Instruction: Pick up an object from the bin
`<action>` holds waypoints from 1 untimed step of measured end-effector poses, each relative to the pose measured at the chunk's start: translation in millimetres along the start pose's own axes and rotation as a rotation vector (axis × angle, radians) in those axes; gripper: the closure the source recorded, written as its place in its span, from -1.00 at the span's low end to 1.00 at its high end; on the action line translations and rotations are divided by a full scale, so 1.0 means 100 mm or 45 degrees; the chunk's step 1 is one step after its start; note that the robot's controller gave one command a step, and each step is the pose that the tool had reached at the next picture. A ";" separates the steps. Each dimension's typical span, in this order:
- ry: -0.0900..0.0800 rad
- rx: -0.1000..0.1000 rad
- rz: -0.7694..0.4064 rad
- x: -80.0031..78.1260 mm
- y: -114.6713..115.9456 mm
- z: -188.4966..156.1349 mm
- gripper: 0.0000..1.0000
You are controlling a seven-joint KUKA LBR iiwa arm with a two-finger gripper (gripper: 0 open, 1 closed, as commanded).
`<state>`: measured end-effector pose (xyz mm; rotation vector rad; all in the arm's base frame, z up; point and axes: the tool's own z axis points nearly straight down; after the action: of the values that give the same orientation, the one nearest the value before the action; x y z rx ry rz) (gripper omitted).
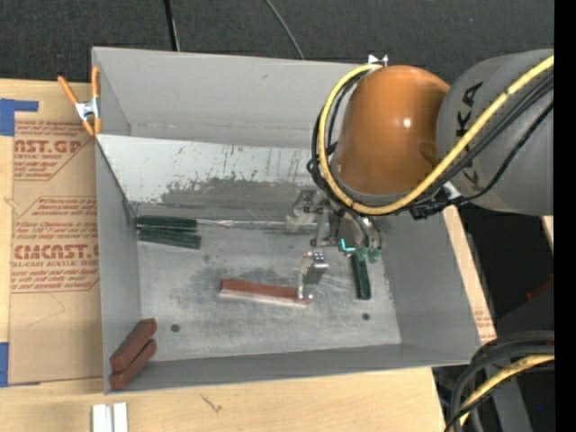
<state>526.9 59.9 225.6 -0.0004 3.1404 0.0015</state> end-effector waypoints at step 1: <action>-0.015 -0.002 0.136 -0.29 -0.05 1.43 1.00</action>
Offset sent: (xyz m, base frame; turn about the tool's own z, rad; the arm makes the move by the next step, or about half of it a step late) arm 0.0000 0.0000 0.0000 0.0000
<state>555.7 54.9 82.9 0.1667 3.1244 0.0037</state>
